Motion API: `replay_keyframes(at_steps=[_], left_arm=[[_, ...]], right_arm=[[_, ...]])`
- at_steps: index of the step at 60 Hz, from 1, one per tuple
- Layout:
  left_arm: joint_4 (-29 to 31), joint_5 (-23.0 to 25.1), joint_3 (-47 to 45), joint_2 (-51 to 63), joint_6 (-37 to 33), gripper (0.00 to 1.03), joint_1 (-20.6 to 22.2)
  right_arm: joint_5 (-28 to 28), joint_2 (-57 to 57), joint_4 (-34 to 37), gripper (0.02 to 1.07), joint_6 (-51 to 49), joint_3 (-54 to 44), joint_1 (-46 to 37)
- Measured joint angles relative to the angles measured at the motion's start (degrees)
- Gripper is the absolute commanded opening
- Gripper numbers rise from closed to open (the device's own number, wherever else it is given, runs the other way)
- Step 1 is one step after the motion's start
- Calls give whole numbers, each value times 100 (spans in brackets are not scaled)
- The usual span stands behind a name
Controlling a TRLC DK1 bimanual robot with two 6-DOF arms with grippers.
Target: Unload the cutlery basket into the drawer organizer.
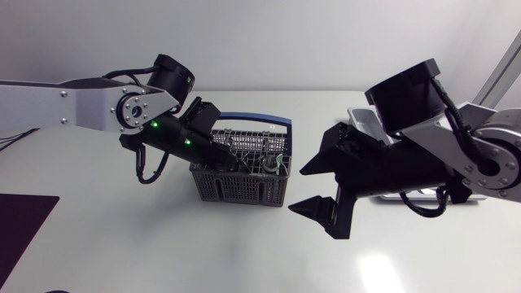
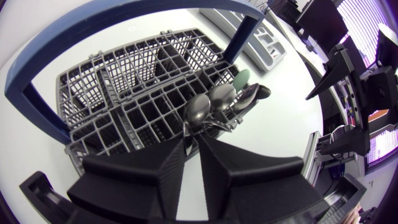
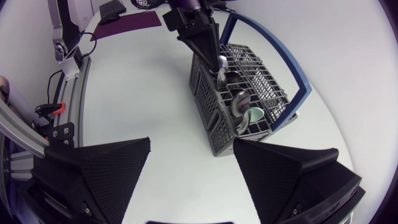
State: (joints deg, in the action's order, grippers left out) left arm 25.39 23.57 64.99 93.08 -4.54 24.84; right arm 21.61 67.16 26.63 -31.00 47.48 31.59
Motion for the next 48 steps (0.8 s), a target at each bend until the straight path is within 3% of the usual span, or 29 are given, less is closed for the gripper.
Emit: replay_keyframes(at_steps=[18, 48], left_arm=[[0, 26, 0, 0, 2, 6, -4], [2, 555, 0, -2, 48, 4, -227]], right_arm=[[0, 4, -9, 98, 61, 0, 57], [-44, 7, -66, 98, 61, 0, 131]])
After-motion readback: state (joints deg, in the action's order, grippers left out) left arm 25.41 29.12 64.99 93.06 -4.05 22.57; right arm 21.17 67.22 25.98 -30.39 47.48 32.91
